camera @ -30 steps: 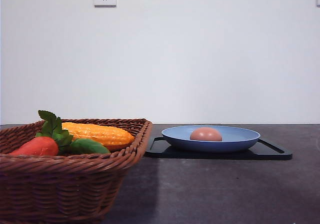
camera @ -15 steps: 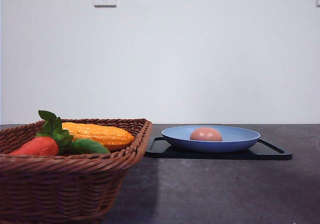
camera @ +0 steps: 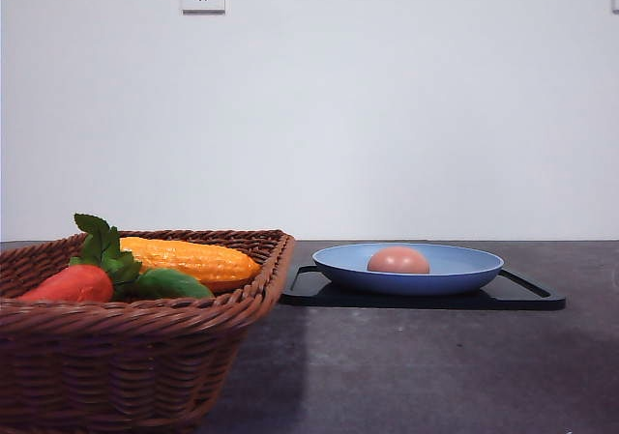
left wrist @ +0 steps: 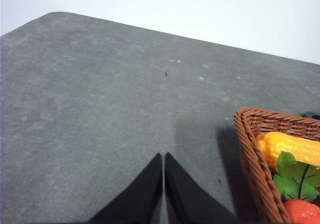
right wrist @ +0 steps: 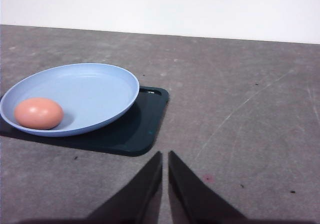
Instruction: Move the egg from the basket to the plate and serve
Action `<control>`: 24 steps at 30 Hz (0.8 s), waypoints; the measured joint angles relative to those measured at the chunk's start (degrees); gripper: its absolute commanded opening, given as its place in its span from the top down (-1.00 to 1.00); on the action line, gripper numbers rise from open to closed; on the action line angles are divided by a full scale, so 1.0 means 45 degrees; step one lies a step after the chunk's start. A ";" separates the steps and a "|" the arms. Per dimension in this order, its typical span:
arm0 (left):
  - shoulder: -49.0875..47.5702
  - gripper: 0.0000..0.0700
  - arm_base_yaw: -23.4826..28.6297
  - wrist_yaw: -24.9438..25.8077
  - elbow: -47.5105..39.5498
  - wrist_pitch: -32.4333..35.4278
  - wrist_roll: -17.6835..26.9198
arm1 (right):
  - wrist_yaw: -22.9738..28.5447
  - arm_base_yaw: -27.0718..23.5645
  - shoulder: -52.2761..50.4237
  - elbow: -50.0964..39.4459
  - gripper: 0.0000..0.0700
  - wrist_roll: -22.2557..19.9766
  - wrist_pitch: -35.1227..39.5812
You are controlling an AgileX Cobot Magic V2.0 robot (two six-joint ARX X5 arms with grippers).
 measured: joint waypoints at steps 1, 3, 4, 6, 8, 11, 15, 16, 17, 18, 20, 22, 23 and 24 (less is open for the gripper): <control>0.0000 1.00 0.0000 0.0000 0.0000 0.0000 0.0000 | 0.0003 0.0000 0.0000 0.0000 1.00 0.0000 0.0003; 0.0000 1.00 0.0000 0.0000 0.0000 0.0000 0.0000 | 0.0003 0.0000 0.0000 0.0000 1.00 0.0000 -0.0002; 0.0000 1.00 0.0000 0.0000 0.0000 0.0000 0.0000 | 0.0003 0.0000 0.0000 0.0000 1.00 0.0000 -0.0002; 0.0000 1.00 0.0000 0.0000 0.0000 0.0000 0.0000 | 0.0003 0.0000 0.0000 0.0000 1.00 0.0000 -0.0002; 0.0000 1.00 0.0000 0.0000 0.0000 0.0000 0.0000 | 0.0003 0.0000 0.0000 0.0000 1.00 0.0000 0.0000; 0.0000 1.00 0.0000 0.0000 0.0000 0.0000 0.0000 | 0.0003 0.0000 0.0000 0.0000 1.00 0.0000 0.0000; 0.0000 1.00 0.0000 0.0000 0.0000 0.0000 0.0000 | 0.0003 0.0000 0.0000 0.0000 1.00 0.0000 -0.0002; 0.0000 1.00 0.0000 0.0000 0.0000 0.0000 0.0000 | 0.0003 0.0000 0.0000 0.0000 1.00 0.0000 -0.0002; 0.0000 1.00 0.0000 0.0000 0.0000 0.0000 0.0000 | 0.0003 0.0000 0.0000 0.0000 1.00 0.0000 -0.0002; 0.0000 1.00 0.0000 0.0000 0.0000 0.0000 0.0000 | 0.0003 0.0000 0.0000 0.0000 1.00 0.0000 -0.0002; 0.0000 1.00 0.0000 0.0000 0.0000 0.0000 0.0000 | 0.0003 0.0000 0.0000 0.0000 1.00 0.0000 0.0000; 0.0000 1.00 0.0000 0.0000 0.0000 0.0000 0.0000 | 0.0003 0.0000 0.0000 0.0000 1.00 0.0000 -0.0002; 0.0000 1.00 0.0000 0.0000 0.0000 0.0000 0.0000 | 0.0003 0.0000 0.0000 0.0000 1.00 0.0000 -0.0002; 0.0000 1.00 0.0000 0.0000 0.0000 0.0000 0.0000 | 0.0003 0.0000 0.0000 0.0000 1.00 0.0000 -0.0002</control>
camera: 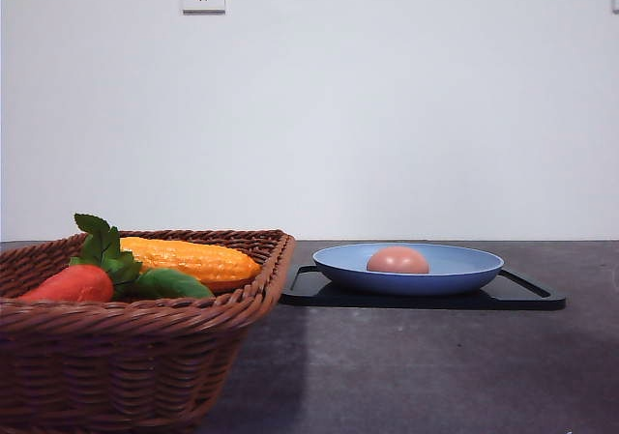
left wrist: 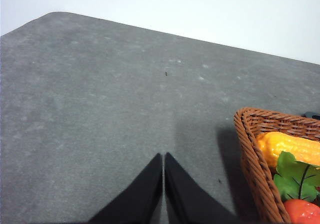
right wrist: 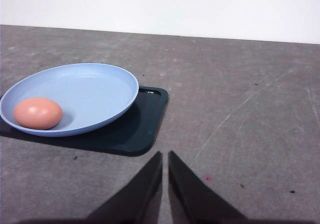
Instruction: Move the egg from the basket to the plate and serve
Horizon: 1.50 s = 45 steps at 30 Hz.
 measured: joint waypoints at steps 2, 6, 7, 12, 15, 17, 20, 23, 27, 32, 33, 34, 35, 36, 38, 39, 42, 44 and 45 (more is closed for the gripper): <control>0.0000 1.00 0.0000 0.0000 0.0000 0.0000 0.0000 | 0.0000 0.0000 0.0000 0.0000 1.00 0.0000 0.0000; 0.0000 1.00 0.0000 0.0000 0.0000 0.0000 0.0000 | 0.0000 0.0000 0.0000 0.0000 1.00 0.0000 0.0002; 0.0000 1.00 0.0000 0.0000 0.0000 0.0000 0.0000 | 0.0000 0.0000 0.0000 0.0000 1.00 0.0000 0.0002; 0.0000 1.00 0.0000 0.0000 0.0000 0.0000 0.0000 | 0.0000 0.0000 0.0000 0.0000 1.00 0.0000 0.0000; 0.0000 1.00 0.0000 0.0000 0.0000 0.0000 0.0000 | 0.0000 0.0000 0.0000 0.0000 1.00 0.0000 0.0002; 0.0000 1.00 0.0000 0.0000 0.0000 0.0000 0.0000 | 0.0000 0.0000 0.0000 0.0000 1.00 0.0000 0.0000; 0.0000 1.00 0.0000 0.0000 0.0000 0.0000 0.0000 | 0.0000 0.0000 0.0000 0.0000 1.00 0.0000 0.0002; 0.0000 1.00 0.0000 0.0000 0.0000 0.0000 0.0000 | 0.0000 0.0000 0.0000 0.0000 1.00 0.0000 0.0000; 0.0000 1.00 0.0000 0.0000 0.0000 0.0000 0.0000 | 0.0000 0.0000 0.0000 0.0000 1.00 0.0000 0.0002; 0.0000 1.00 0.0000 0.0000 0.0000 0.0000 0.0000 | 0.0000 0.0000 0.0000 0.0000 1.00 0.0000 0.0000; 0.0000 1.00 0.0000 0.0000 0.0000 0.0000 0.0000 | 0.0000 0.0000 0.0000 0.0000 1.00 0.0000 0.0000; 0.0000 1.00 0.0000 0.0000 0.0000 0.0000 0.0000 | 0.0000 0.0000 0.0000 0.0000 1.00 0.0000 0.0002; 0.0000 1.00 0.0000 0.0000 0.0000 0.0000 0.0000 | 0.0000 0.0000 0.0000 0.0000 1.00 0.0000 0.0002; 0.0000 1.00 0.0000 0.0000 0.0000 0.0000 0.0000 | 0.0000 0.0000 0.0000 0.0000 1.00 0.0000 0.0002; 0.0000 1.00 0.0000 0.0000 0.0000 0.0000 0.0000 | 0.0000 0.0000 0.0000 0.0000 1.00 0.0000 0.0000; 0.0000 1.00 0.0000 0.0000 0.0000 0.0000 0.0000 | 0.0000 0.0000 0.0000 0.0000 1.00 0.0000 0.0000; 0.0000 1.00 0.0000 0.0002 0.0000 0.0000 0.0000 | 0.0000 0.0000 0.0000 0.0000 1.00 0.0000 0.0000; 0.0000 1.00 0.0000 0.0000 0.0000 0.0000 0.0000 | 0.0000 0.0000 0.0000 0.0000 1.00 0.0000 0.0002; 0.0000 1.00 0.0000 0.0000 0.0000 0.0000 0.0000 | 0.0000 0.0000 0.0000 0.0000 1.00 0.0000 0.0002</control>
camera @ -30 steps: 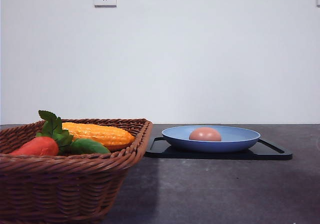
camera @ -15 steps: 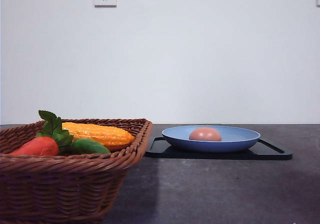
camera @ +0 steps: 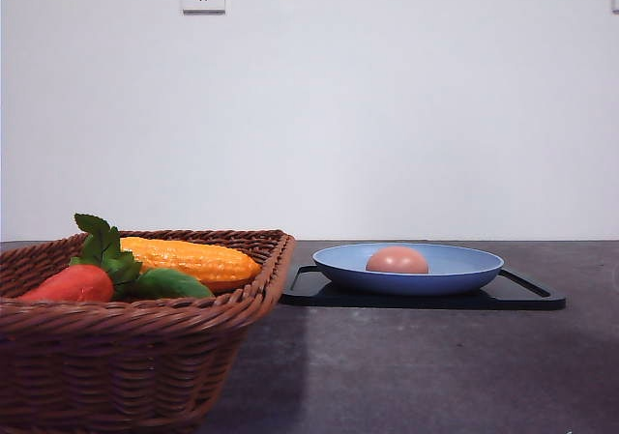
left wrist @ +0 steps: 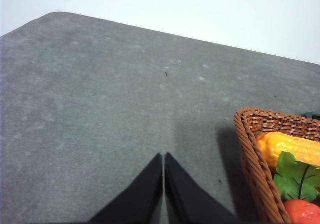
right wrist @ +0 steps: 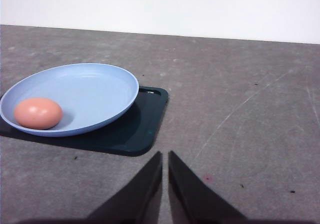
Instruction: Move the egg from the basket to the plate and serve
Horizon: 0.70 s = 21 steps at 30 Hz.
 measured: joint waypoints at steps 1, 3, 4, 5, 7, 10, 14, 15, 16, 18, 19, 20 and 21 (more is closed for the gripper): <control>0.0000 1.00 0.0000 0.0000 0.0000 0.0000 0.0000 | 0.0000 0.0000 0.0000 0.0000 1.00 0.0000 -0.0002; 0.0000 1.00 0.0000 0.0000 0.0000 0.0000 0.0000 | 0.0000 0.0000 0.0000 0.0000 1.00 0.0000 0.0000; 0.0000 1.00 0.0000 0.0000 0.0000 0.0000 0.0000 | 0.0000 0.0000 0.0000 0.0000 1.00 0.0000 -0.0002; 0.0000 1.00 0.0000 0.0000 0.0000 0.0000 0.0000 | 0.0000 0.0000 0.0000 0.0000 1.00 0.0000 -0.0002; 0.0000 1.00 0.0000 0.0000 0.0000 0.0000 0.0000 | 0.0000 0.0000 0.0000 0.0000 1.00 0.0000 0.0000; 0.0000 1.00 0.0000 0.0000 0.0000 0.0000 0.0000 | 0.0000 0.0000 0.0000 0.0000 1.00 0.0000 0.0000; 0.0000 1.00 0.0000 0.0000 0.0000 0.0000 0.0000 | 0.0000 0.0000 0.0000 0.0000 1.00 0.0000 -0.0002; 0.0000 1.00 0.0000 0.0000 0.0000 0.0000 0.0000 | 0.0000 0.0000 0.0000 0.0000 1.00 0.0000 -0.0002; 0.0000 1.00 0.0000 0.0000 0.0000 0.0000 0.0000 | 0.0000 0.0000 0.0000 0.0000 1.00 0.0000 0.0000; 0.0000 1.00 0.0000 0.0000 0.0000 0.0000 0.0000 | 0.0000 0.0000 0.0000 0.0000 1.00 0.0000 -0.0002; 0.0000 1.00 0.0000 0.0000 0.0000 0.0000 0.0000 | 0.0000 0.0000 0.0000 0.0000 1.00 0.0000 -0.0002; 0.0000 1.00 0.0000 0.0000 0.0000 0.0000 0.0000 | 0.0000 0.0000 0.0000 0.0000 1.00 0.0000 0.0000; 0.0000 1.00 0.0000 0.0000 0.0000 0.0000 0.0000 | 0.0000 0.0000 0.0000 0.0000 1.00 0.0000 0.0000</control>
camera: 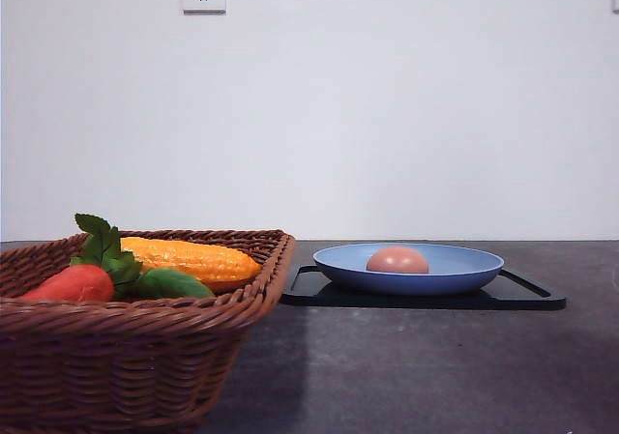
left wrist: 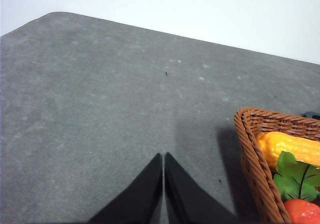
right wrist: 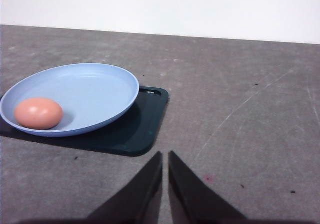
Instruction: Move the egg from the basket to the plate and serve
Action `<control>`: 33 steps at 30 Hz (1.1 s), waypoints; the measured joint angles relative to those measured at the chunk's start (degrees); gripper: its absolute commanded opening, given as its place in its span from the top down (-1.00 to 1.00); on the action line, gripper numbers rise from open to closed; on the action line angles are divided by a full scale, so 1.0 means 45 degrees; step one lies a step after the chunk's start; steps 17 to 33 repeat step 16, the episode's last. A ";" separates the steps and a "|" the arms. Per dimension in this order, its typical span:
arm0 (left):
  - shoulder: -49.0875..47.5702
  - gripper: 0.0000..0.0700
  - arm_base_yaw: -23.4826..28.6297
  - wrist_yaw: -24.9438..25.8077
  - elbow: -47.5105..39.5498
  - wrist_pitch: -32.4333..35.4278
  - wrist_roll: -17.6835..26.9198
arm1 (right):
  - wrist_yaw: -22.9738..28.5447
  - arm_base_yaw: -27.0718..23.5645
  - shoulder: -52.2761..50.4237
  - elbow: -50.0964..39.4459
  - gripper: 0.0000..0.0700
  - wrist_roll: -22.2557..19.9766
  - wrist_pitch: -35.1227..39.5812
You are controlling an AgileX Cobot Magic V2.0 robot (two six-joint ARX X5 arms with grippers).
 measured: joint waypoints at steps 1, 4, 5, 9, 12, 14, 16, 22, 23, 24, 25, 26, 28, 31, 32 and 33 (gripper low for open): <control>0.0000 1.00 0.0000 0.0000 0.0000 0.0000 0.0000 | 0.0000 0.0000 0.0000 0.0000 1.00 0.0000 -0.0002; 0.0000 1.00 0.0000 0.0000 0.0000 0.0000 0.0000 | 0.0000 0.0000 0.0000 0.0000 1.00 0.0000 0.0000; 0.0000 1.00 0.0000 0.0000 0.0000 0.0000 0.0000 | 0.0000 0.0000 0.0000 0.0000 1.00 0.0000 -0.0002; 0.0000 1.00 0.0000 0.0000 0.0000 0.0000 0.0000 | 0.0000 0.0000 0.0000 0.0000 1.00 0.0000 -0.0002; 0.0000 1.00 0.0000 0.0000 0.0000 0.0000 0.0000 | 0.0000 0.0000 0.0000 0.0000 1.00 0.0000 0.0000; 0.0000 1.00 0.0000 0.0000 0.0000 0.0000 0.0000 | 0.0000 0.0000 0.0000 0.0000 1.00 0.0000 -0.0002; 0.0000 1.00 0.0000 0.0000 0.0000 0.0000 0.0000 | 0.0000 0.0000 0.0000 0.0000 1.00 0.0000 -0.0002; 0.0000 1.00 0.0000 0.0000 0.0000 0.0000 0.0000 | 0.0000 0.0000 0.0000 0.0000 1.00 0.0000 -0.0002; 0.0000 1.00 0.0000 0.0000 0.0000 0.0000 0.0000 | 0.0000 0.0000 0.0000 0.0000 1.00 0.0000 -0.0002; 0.0000 1.00 0.0000 0.0000 0.0000 0.0000 0.0000 | 0.0000 0.0000 0.0000 0.0000 1.00 0.0000 -0.0002; 0.0000 1.00 0.0000 0.0000 0.0000 0.0000 0.0000 | 0.0000 0.0000 0.0000 0.0000 1.00 0.0000 -0.0002; 0.0000 1.00 0.0000 0.0000 0.0000 0.0000 0.0000 | 0.0000 0.0000 0.0000 0.0000 1.00 0.0000 -0.0002; 0.0000 1.00 0.0000 0.0000 0.0000 0.0000 0.0000 | 0.0000 0.0000 0.0000 0.0000 1.00 0.0000 -0.0002; 0.0000 1.00 0.0000 0.0000 0.0000 0.0000 0.0000 | 0.0000 0.0000 0.0000 0.0000 1.00 0.0000 -0.0002; 0.0000 1.00 0.0000 0.0000 0.0000 0.0000 0.0000 | 0.0000 0.0000 0.0000 0.0000 1.00 0.0000 -0.0002; 0.0000 1.00 0.0000 0.0000 0.0000 0.0000 0.0000 | 0.0000 0.0000 0.0000 0.0000 1.00 0.0000 -0.0002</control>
